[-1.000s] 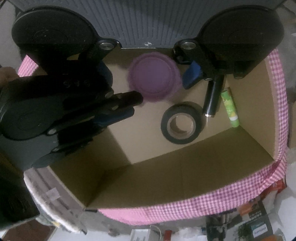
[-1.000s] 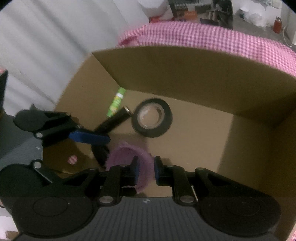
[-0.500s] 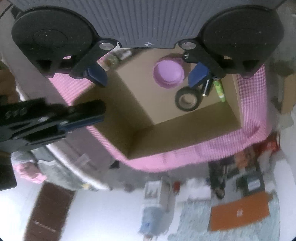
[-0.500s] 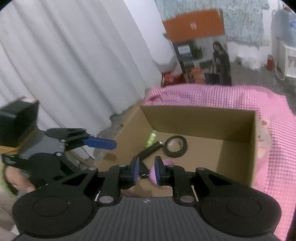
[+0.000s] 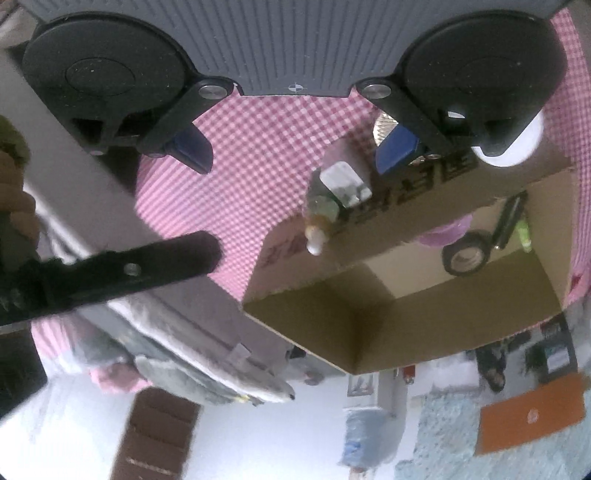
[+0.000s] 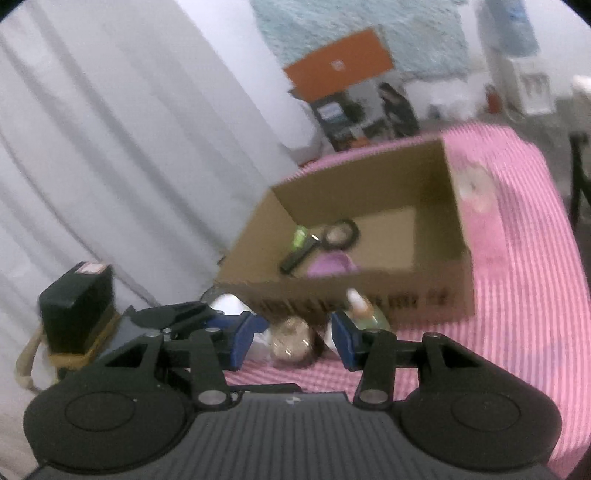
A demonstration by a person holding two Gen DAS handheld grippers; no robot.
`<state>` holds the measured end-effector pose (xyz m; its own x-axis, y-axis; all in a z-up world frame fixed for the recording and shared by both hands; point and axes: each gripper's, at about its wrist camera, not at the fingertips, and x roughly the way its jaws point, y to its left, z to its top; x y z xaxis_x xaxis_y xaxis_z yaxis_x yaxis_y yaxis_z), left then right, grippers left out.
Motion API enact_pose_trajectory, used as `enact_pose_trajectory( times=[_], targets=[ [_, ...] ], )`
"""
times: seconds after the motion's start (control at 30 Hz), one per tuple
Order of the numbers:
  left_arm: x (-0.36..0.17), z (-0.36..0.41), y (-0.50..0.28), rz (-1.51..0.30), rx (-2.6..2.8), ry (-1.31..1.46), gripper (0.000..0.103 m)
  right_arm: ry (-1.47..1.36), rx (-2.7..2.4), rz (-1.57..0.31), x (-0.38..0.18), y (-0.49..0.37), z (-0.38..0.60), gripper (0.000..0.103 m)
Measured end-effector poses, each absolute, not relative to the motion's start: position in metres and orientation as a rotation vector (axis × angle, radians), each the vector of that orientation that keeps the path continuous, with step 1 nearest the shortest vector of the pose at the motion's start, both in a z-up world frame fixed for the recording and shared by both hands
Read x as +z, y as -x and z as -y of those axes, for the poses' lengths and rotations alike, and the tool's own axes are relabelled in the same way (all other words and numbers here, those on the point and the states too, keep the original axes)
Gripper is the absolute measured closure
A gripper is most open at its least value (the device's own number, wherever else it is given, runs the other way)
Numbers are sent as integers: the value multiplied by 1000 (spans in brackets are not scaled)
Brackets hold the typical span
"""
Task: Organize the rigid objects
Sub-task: 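Grasp the green dropper bottle with the right tool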
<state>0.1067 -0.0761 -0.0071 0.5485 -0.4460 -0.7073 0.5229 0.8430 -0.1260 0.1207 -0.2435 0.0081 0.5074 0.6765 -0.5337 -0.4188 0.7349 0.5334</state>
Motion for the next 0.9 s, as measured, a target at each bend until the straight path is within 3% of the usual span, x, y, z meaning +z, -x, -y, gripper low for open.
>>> enact_pose_trajectory(
  times=[0.23,0.37,0.63,0.9],
  targets=[
    [-24,101,-100,-689,-546,-198,20,-385,585,-803,-24,-129,246,61],
    [-32,106,-112,-675,-488,-204,37,-376,600,-807,-27,-145,242,68],
    [-37,115,-126,-644,-452,-209,56,-313,616,-814,-37,-167,225,74],
    [-42,121,-134,-642,-449,-206,67,-299,629,-819,-45,-181,219,85]
  ],
)
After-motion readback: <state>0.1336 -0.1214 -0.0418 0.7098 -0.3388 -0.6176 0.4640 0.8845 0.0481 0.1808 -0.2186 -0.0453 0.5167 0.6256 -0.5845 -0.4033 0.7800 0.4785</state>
